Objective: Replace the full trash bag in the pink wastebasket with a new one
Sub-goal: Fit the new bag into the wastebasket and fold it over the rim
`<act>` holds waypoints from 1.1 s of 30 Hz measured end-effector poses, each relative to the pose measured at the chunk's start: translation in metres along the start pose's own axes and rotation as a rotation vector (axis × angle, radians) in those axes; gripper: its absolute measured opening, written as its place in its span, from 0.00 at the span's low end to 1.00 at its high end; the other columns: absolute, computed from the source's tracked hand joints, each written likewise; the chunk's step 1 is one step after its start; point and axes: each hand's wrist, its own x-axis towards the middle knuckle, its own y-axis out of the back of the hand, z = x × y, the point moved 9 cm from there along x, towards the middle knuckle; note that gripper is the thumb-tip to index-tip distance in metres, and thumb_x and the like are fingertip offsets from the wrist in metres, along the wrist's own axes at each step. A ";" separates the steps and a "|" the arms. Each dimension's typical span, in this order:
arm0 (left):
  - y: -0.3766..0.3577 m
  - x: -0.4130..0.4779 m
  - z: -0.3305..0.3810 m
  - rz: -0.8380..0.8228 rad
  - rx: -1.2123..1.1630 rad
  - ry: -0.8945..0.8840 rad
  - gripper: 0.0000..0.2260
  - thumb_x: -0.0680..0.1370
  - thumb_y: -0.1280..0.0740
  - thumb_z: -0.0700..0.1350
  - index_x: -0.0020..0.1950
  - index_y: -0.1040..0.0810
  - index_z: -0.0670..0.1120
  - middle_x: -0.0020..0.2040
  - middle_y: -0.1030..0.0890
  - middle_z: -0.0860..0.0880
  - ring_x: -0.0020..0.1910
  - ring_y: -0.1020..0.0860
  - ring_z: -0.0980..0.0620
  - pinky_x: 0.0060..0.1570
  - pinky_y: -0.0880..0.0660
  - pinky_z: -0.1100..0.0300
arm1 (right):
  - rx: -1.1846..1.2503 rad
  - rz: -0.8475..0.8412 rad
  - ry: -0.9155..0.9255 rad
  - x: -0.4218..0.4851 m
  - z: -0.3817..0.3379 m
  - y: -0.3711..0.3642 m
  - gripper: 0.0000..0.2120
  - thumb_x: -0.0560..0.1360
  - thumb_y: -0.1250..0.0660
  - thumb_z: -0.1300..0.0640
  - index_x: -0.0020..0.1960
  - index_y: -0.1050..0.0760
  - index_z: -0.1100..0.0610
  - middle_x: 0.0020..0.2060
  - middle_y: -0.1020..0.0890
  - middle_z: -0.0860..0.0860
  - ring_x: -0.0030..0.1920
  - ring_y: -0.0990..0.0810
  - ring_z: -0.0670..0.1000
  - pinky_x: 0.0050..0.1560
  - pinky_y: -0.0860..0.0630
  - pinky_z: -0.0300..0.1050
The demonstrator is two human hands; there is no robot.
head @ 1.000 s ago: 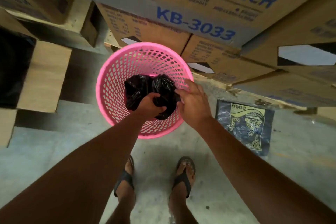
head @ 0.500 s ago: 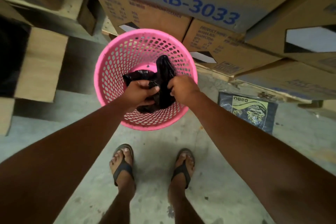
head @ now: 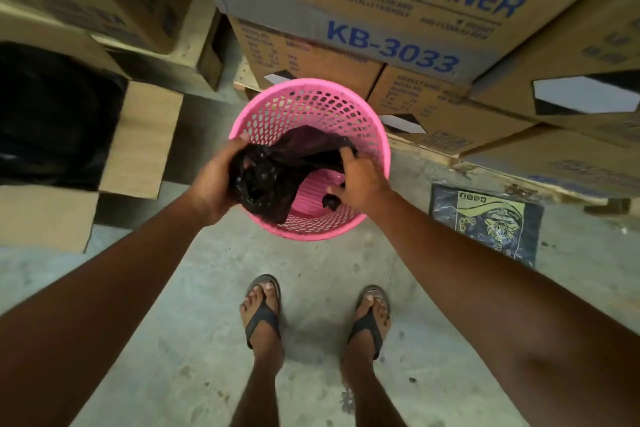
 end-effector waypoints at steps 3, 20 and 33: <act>0.042 -0.006 0.027 0.251 0.405 -0.246 0.07 0.73 0.26 0.45 0.50 0.16 0.47 0.46 0.14 0.49 0.46 0.16 0.54 0.45 0.20 0.63 | 0.243 0.077 0.084 -0.005 -0.002 0.019 0.22 0.73 0.28 0.42 0.58 0.26 0.57 0.44 0.17 0.55 0.46 0.17 0.57 0.48 0.22 0.48; -0.009 -0.028 0.058 -0.258 1.487 -0.766 0.14 0.64 0.21 0.34 0.46 0.17 0.43 0.51 0.18 0.45 0.53 0.19 0.44 0.54 0.20 0.49 | 0.227 0.293 0.044 0.005 0.003 0.060 0.10 0.74 0.37 0.66 0.53 0.22 0.64 0.50 0.18 0.64 0.52 0.19 0.63 0.53 0.22 0.52; -0.035 0.011 0.087 -0.090 1.490 -0.631 0.31 0.62 0.28 0.50 0.65 0.31 0.55 0.74 0.36 0.48 0.74 0.41 0.44 0.71 0.42 0.42 | 0.360 0.366 0.028 -0.001 0.033 0.061 0.04 0.73 0.32 0.67 0.47 0.25 0.62 0.37 0.18 0.58 0.37 0.18 0.60 0.40 0.29 0.39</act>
